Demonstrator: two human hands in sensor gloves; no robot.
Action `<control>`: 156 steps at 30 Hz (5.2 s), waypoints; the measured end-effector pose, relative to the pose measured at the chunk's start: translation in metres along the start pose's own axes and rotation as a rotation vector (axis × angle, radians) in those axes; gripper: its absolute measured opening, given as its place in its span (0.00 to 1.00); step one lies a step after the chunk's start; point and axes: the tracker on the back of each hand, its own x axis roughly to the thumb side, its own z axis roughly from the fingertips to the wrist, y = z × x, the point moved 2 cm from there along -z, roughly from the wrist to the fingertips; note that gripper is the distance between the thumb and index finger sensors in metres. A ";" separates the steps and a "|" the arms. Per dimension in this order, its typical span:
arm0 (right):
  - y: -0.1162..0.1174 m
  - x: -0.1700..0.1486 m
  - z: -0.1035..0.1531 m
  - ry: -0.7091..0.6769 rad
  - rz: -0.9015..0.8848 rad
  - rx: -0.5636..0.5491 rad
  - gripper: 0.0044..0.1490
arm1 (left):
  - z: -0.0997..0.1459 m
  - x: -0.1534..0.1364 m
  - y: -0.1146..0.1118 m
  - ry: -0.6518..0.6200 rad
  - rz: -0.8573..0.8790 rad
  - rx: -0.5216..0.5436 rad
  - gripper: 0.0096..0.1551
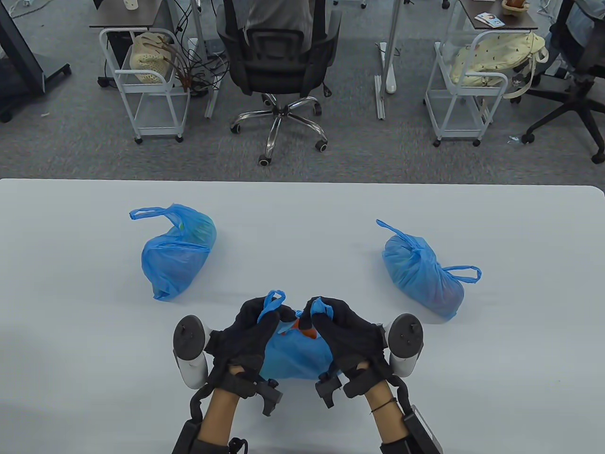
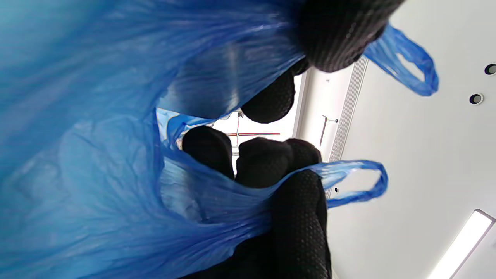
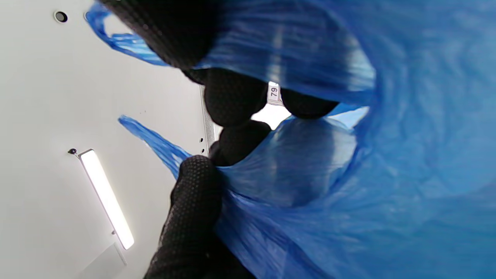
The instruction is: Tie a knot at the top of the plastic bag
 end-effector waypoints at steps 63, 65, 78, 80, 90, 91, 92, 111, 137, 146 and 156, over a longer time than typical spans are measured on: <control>0.007 0.012 0.002 -0.102 0.490 -0.003 0.29 | -0.004 -0.017 -0.021 0.055 -0.242 -0.124 0.30; -0.003 0.011 0.002 -0.078 0.421 -0.059 0.37 | -0.005 -0.016 -0.024 0.044 -0.255 -0.144 0.30; -0.002 0.033 0.007 -0.196 0.333 -0.202 0.21 | -0.004 -0.029 -0.022 0.121 -0.084 -0.149 0.30; -0.002 0.033 0.008 -0.197 0.343 -0.198 0.21 | -0.003 -0.031 -0.017 0.132 -0.021 -0.109 0.30; 0.016 0.026 0.000 -0.151 0.441 0.106 0.21 | -0.003 -0.034 -0.011 0.174 0.067 -0.080 0.27; 0.017 0.025 0.000 -0.145 0.453 0.126 0.21 | -0.003 -0.035 -0.010 0.175 0.062 -0.079 0.23; 0.017 0.024 -0.001 -0.140 0.470 0.120 0.21 | -0.003 -0.035 -0.010 0.177 0.052 -0.076 0.24; -0.017 0.005 -0.001 -0.041 0.347 -0.020 0.26 | -0.007 -0.022 -0.015 0.113 -0.054 -0.113 0.19; 0.017 -0.014 -0.003 0.112 0.524 0.311 0.31 | 0.009 0.029 -0.035 -0.277 -1.083 0.190 0.18; 0.011 -0.023 -0.003 0.150 0.417 0.303 0.33 | 0.010 0.027 -0.034 -0.277 -1.065 0.221 0.18; -0.002 -0.028 -0.001 0.217 0.364 0.135 0.38 | 0.009 0.019 -0.024 -0.242 -0.678 0.171 0.18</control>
